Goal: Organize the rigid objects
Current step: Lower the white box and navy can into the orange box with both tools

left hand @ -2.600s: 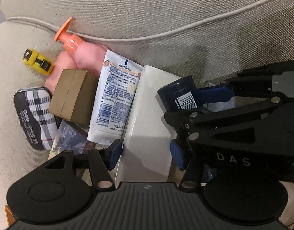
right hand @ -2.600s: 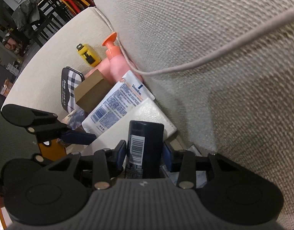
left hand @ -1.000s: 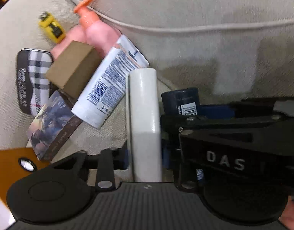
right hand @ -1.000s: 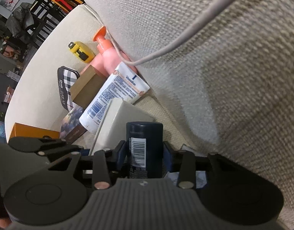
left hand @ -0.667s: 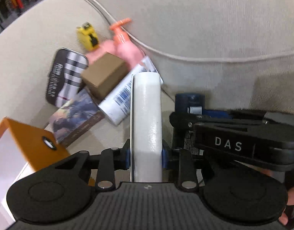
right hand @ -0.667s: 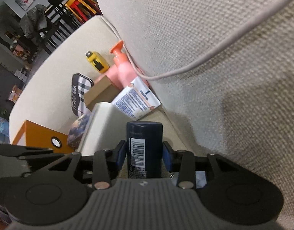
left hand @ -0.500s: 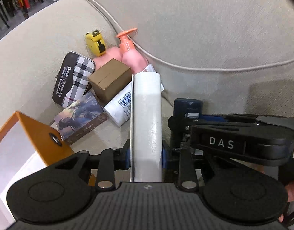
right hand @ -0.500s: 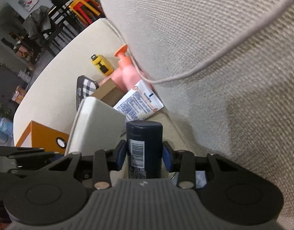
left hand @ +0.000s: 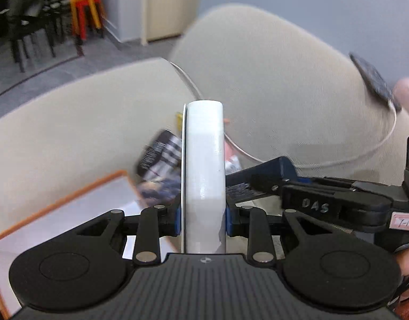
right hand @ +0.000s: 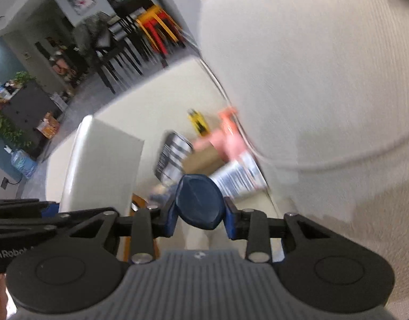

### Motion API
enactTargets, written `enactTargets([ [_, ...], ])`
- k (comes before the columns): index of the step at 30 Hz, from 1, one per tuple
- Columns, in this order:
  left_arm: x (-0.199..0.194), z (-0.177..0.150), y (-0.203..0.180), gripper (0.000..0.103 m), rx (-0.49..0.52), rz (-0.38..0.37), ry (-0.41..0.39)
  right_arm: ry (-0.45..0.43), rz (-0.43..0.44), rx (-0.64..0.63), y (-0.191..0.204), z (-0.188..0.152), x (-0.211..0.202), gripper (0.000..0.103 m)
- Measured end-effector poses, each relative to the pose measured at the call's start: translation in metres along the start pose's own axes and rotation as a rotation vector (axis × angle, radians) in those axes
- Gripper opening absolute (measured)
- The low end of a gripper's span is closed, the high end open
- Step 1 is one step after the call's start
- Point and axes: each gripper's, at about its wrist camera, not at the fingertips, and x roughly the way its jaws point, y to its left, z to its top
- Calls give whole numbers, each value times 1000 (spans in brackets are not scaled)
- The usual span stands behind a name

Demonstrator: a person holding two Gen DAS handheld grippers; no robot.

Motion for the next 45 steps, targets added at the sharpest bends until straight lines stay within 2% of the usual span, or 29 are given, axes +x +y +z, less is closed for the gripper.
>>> enactTargets([
  [5,-39,-10,27,33,-54,74,-62,-36,90,-69,36,12,-14,34],
  [10,-65,-28,56,33,-122,159,-91,-58,195,-132,79,17,-25,34],
  [14,-75,-41,75,33,-170,207,-58,-68,280,-198,115,11,-32,34],
  [17,-68,-52,88,33,-194,220,14,6,341,-218,137,4,-17,34],
  [21,-48,-67,111,33,-270,234,102,160,312,-266,161,-22,25,34],
  [25,-25,-77,134,33,-302,268,165,313,300,-283,173,-52,67,34],
  [30,-1,-93,145,33,-254,348,225,436,306,-271,192,-76,94,34],
  [33,10,-101,153,33,-245,369,258,503,295,-272,201,-81,116,34],
  [37,23,-107,164,33,-253,378,292,527,310,-243,202,-77,133,34],
  [45,43,-106,171,33,-227,400,338,525,277,-181,203,-64,164,34],
])
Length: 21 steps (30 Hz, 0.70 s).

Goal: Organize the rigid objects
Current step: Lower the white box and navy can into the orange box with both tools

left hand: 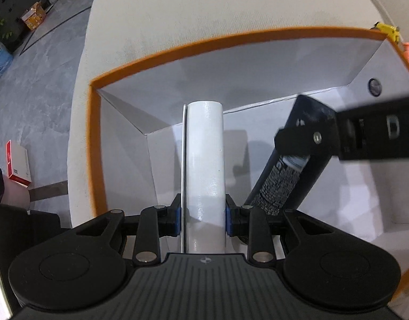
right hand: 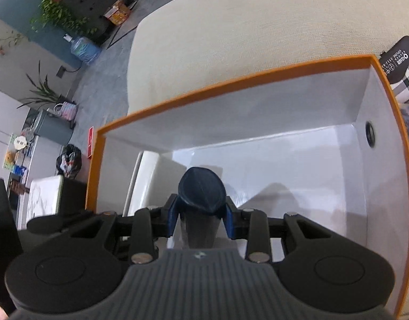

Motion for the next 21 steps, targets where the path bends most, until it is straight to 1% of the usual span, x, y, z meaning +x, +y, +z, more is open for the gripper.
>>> enactTargets([
  [5,11,6,-6,33,12,26,35,9,-7,51,-7,13,12,34],
  [8,15,8,-4,33,-2,16,46,18,-19,70,-9,18,20,35],
  [12,13,12,-1,33,-13,6,35,31,-39,72,-7,22,29,35],
  [16,10,14,-3,33,-12,2,29,24,-56,58,-3,22,28,37],
  [17,10,17,-1,33,-16,-6,28,25,-59,57,-2,22,28,39],
  [18,9,16,1,33,-22,-19,28,27,-63,61,-2,21,27,45],
  [20,6,15,2,33,-31,-31,22,28,-66,67,-3,21,26,47],
  [21,2,15,2,33,-25,-30,5,32,-68,71,-5,21,24,47],
])
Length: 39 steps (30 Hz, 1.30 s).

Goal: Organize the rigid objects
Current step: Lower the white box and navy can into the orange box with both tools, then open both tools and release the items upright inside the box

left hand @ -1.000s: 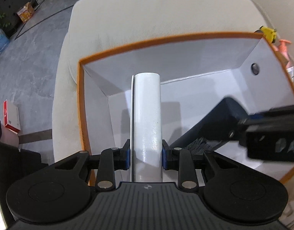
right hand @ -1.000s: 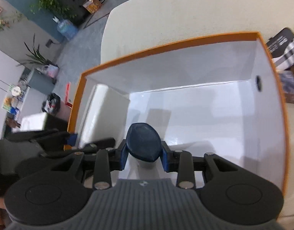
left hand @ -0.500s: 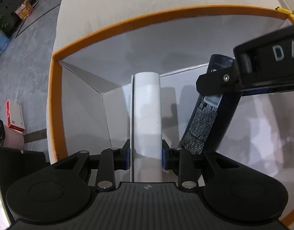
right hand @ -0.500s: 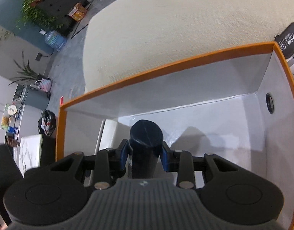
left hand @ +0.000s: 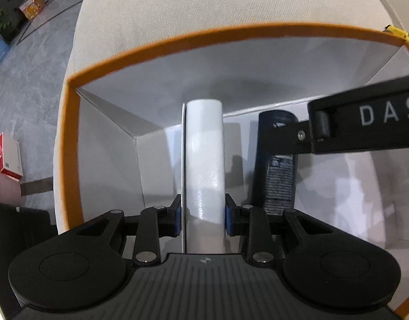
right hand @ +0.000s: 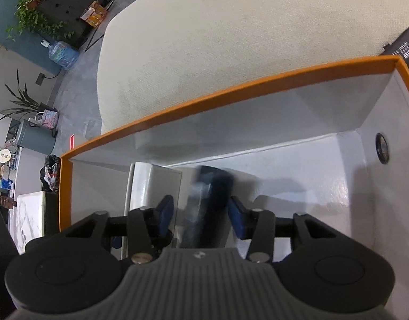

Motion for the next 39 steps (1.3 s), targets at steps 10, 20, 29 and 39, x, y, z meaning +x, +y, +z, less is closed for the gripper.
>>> enactTargets([
  [10,-38,-16,15,34,-18,-176,-68,-14,-12,-16,-8,-11,-18,52],
  [20,-24,-16,39,34,-105,-289,-62,36,-18,30,-19,-24,-8,51],
  [29,-17,-16,11,36,-37,-199,-68,64,-18,30,-9,-25,13,51],
  [39,-11,-13,3,39,-26,-105,-80,68,-49,-20,6,-23,26,47],
])
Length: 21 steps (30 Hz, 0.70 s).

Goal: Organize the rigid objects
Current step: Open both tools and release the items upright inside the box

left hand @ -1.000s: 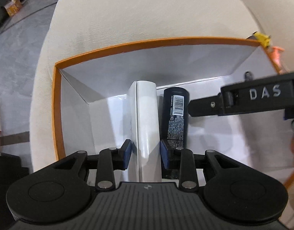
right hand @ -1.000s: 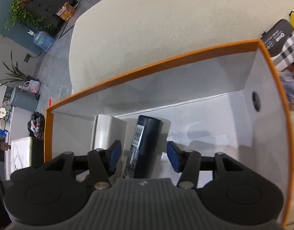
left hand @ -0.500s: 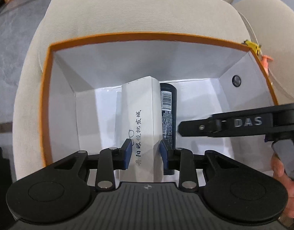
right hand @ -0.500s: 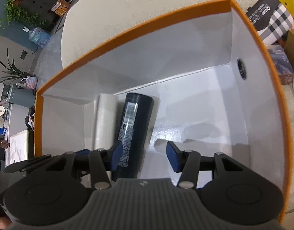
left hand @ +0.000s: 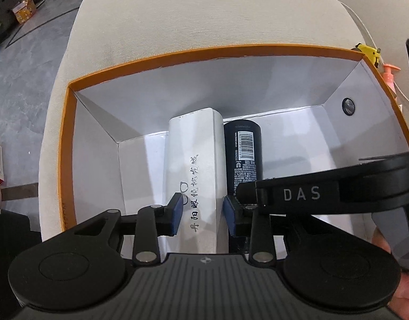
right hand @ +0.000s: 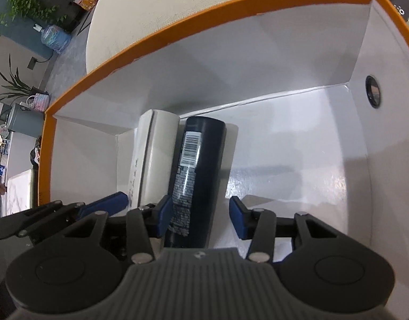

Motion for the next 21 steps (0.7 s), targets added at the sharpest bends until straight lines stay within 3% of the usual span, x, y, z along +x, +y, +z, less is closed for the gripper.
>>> enactTargets([
  [4,0,-3,1,42,-10,20,-6,-6,-5,-11,-1,4,1,46],
  [12,3,-15,-4,45,-20,157,-11,-11,1,-39,2,10,7,38],
  [15,5,-15,3,49,-62,129,1,-7,9,-59,5,12,14,36],
  [21,-7,-21,20,44,-119,18,-41,7,20,-111,17,14,22,36],
])
